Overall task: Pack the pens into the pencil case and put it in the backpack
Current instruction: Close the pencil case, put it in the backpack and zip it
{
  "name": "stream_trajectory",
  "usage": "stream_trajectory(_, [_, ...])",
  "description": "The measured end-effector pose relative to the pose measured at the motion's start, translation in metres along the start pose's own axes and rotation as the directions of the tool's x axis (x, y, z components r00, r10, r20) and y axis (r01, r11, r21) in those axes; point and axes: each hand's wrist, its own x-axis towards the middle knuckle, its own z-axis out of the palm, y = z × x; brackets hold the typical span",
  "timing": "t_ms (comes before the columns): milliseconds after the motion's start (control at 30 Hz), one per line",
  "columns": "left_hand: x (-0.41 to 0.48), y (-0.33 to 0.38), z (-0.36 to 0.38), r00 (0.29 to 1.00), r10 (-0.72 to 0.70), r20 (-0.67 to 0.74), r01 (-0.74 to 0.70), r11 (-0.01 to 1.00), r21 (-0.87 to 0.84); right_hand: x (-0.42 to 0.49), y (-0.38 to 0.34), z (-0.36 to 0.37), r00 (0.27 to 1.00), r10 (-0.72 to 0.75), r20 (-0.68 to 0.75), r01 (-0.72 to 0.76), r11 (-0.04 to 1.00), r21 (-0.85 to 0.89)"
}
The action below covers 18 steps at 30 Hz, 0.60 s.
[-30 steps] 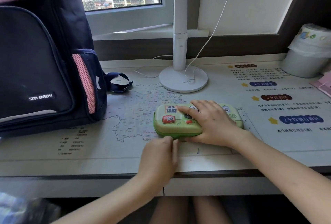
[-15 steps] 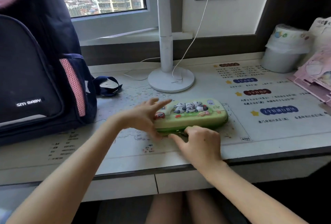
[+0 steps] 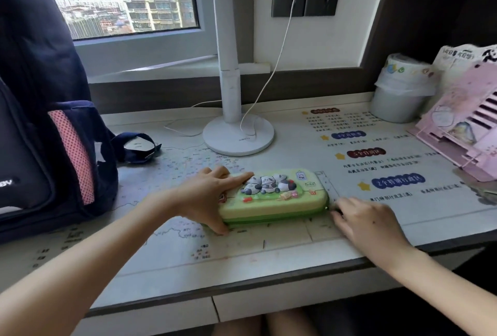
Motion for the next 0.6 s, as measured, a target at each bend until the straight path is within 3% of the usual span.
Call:
stream_trajectory(167, [0.002,-0.002,0.0,1.0,0.031,-0.003,-0.031,0.999,0.026,0.05,0.041,0.021,0.994,-0.104,0.044,0.102,0.994,0.049])
stream_trajectory(233, [0.004,-0.002,-0.001,0.999,0.036,0.015,-0.036,0.999,0.014,0.083,0.047,0.031,0.975,-0.217,0.054,0.215,0.976,0.039])
stream_trajectory(333, [0.005,-0.003,-0.001,0.998,0.042,0.042,-0.042,0.999,-0.009,0.124,0.041,0.033,0.894,-0.355,0.272,0.371,0.928,-0.01])
stream_trajectory(400, [0.005,-0.003,-0.003,0.997,0.046,0.055,-0.044,0.998,-0.038,0.136,0.034,0.024,0.872,-0.303,0.386,0.316,0.948,0.031])
stream_trajectory(467, [0.006,-0.004,-0.007,0.996,0.066,0.067,-0.063,0.997,-0.05,0.134,0.02,0.006,0.89,-0.206,0.407,0.106,0.961,0.254])
stream_trajectory(500, [0.008,-0.006,-0.009,0.995,0.075,0.071,-0.072,0.997,-0.042,0.127,0.01,-0.004,0.873,-0.188,0.45,-0.011,0.915,0.404])
stream_trajectory(533, [0.009,-0.006,-0.012,0.995,0.08,0.065,-0.078,0.997,-0.02,0.118,-0.002,-0.014,0.827,-0.22,0.517,-0.088,0.858,0.506])
stream_trajectory(600, [0.011,-0.006,-0.017,0.998,0.057,0.024,-0.058,0.997,0.047,0.095,-0.028,-0.024,0.731,-0.304,0.611,-0.067,0.859,0.507])
